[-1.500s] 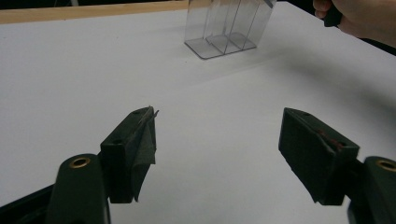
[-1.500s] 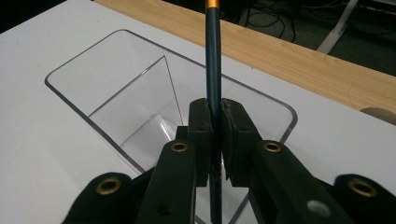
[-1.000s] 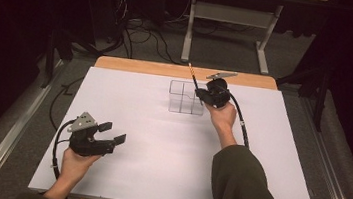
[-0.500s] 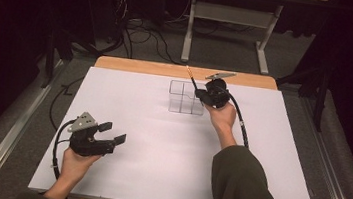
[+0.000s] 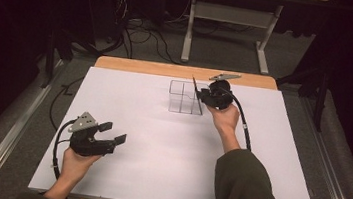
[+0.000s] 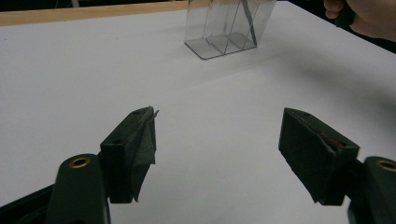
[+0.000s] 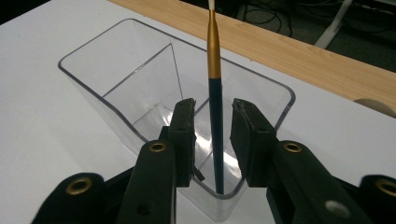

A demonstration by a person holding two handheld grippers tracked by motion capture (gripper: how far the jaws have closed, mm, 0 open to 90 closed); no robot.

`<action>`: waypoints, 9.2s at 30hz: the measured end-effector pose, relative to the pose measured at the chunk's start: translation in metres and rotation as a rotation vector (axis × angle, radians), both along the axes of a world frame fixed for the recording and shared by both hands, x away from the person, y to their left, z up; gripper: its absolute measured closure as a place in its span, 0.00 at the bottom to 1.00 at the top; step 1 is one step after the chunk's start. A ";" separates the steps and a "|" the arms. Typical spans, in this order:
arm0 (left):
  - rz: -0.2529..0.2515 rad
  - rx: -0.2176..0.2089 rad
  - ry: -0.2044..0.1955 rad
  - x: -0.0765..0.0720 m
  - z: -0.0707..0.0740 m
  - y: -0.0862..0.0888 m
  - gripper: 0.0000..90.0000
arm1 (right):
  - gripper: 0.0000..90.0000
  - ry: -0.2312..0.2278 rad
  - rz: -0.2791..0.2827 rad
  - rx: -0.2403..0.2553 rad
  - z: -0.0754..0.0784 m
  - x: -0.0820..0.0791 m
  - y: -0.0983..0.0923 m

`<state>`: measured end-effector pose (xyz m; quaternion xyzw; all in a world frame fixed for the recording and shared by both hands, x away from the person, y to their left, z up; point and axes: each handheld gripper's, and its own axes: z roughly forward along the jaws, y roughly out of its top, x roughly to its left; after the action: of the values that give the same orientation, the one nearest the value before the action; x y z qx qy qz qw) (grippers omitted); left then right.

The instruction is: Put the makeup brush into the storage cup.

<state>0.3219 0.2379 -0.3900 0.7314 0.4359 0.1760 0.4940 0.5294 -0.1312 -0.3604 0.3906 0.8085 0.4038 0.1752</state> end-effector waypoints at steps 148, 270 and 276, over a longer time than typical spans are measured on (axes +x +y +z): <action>0.008 -0.008 0.003 0.001 0.000 0.001 0.30 | 0.52 -0.051 0.063 0.170 0.040 -0.120 -0.109; 0.016 -0.010 0.014 0.002 -0.002 0.001 0.30 | 0.45 -0.054 -0.009 0.265 -0.006 -0.198 -0.170; 0.014 -0.011 0.011 0.002 -0.002 0.001 0.30 | 0.45 -0.056 -0.017 0.261 -0.010 -0.198 -0.170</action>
<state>0.3236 0.2390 -0.3915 0.7265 0.4448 0.1730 0.4945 0.3318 -0.3014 -0.3707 0.4056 0.7404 0.5148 0.1489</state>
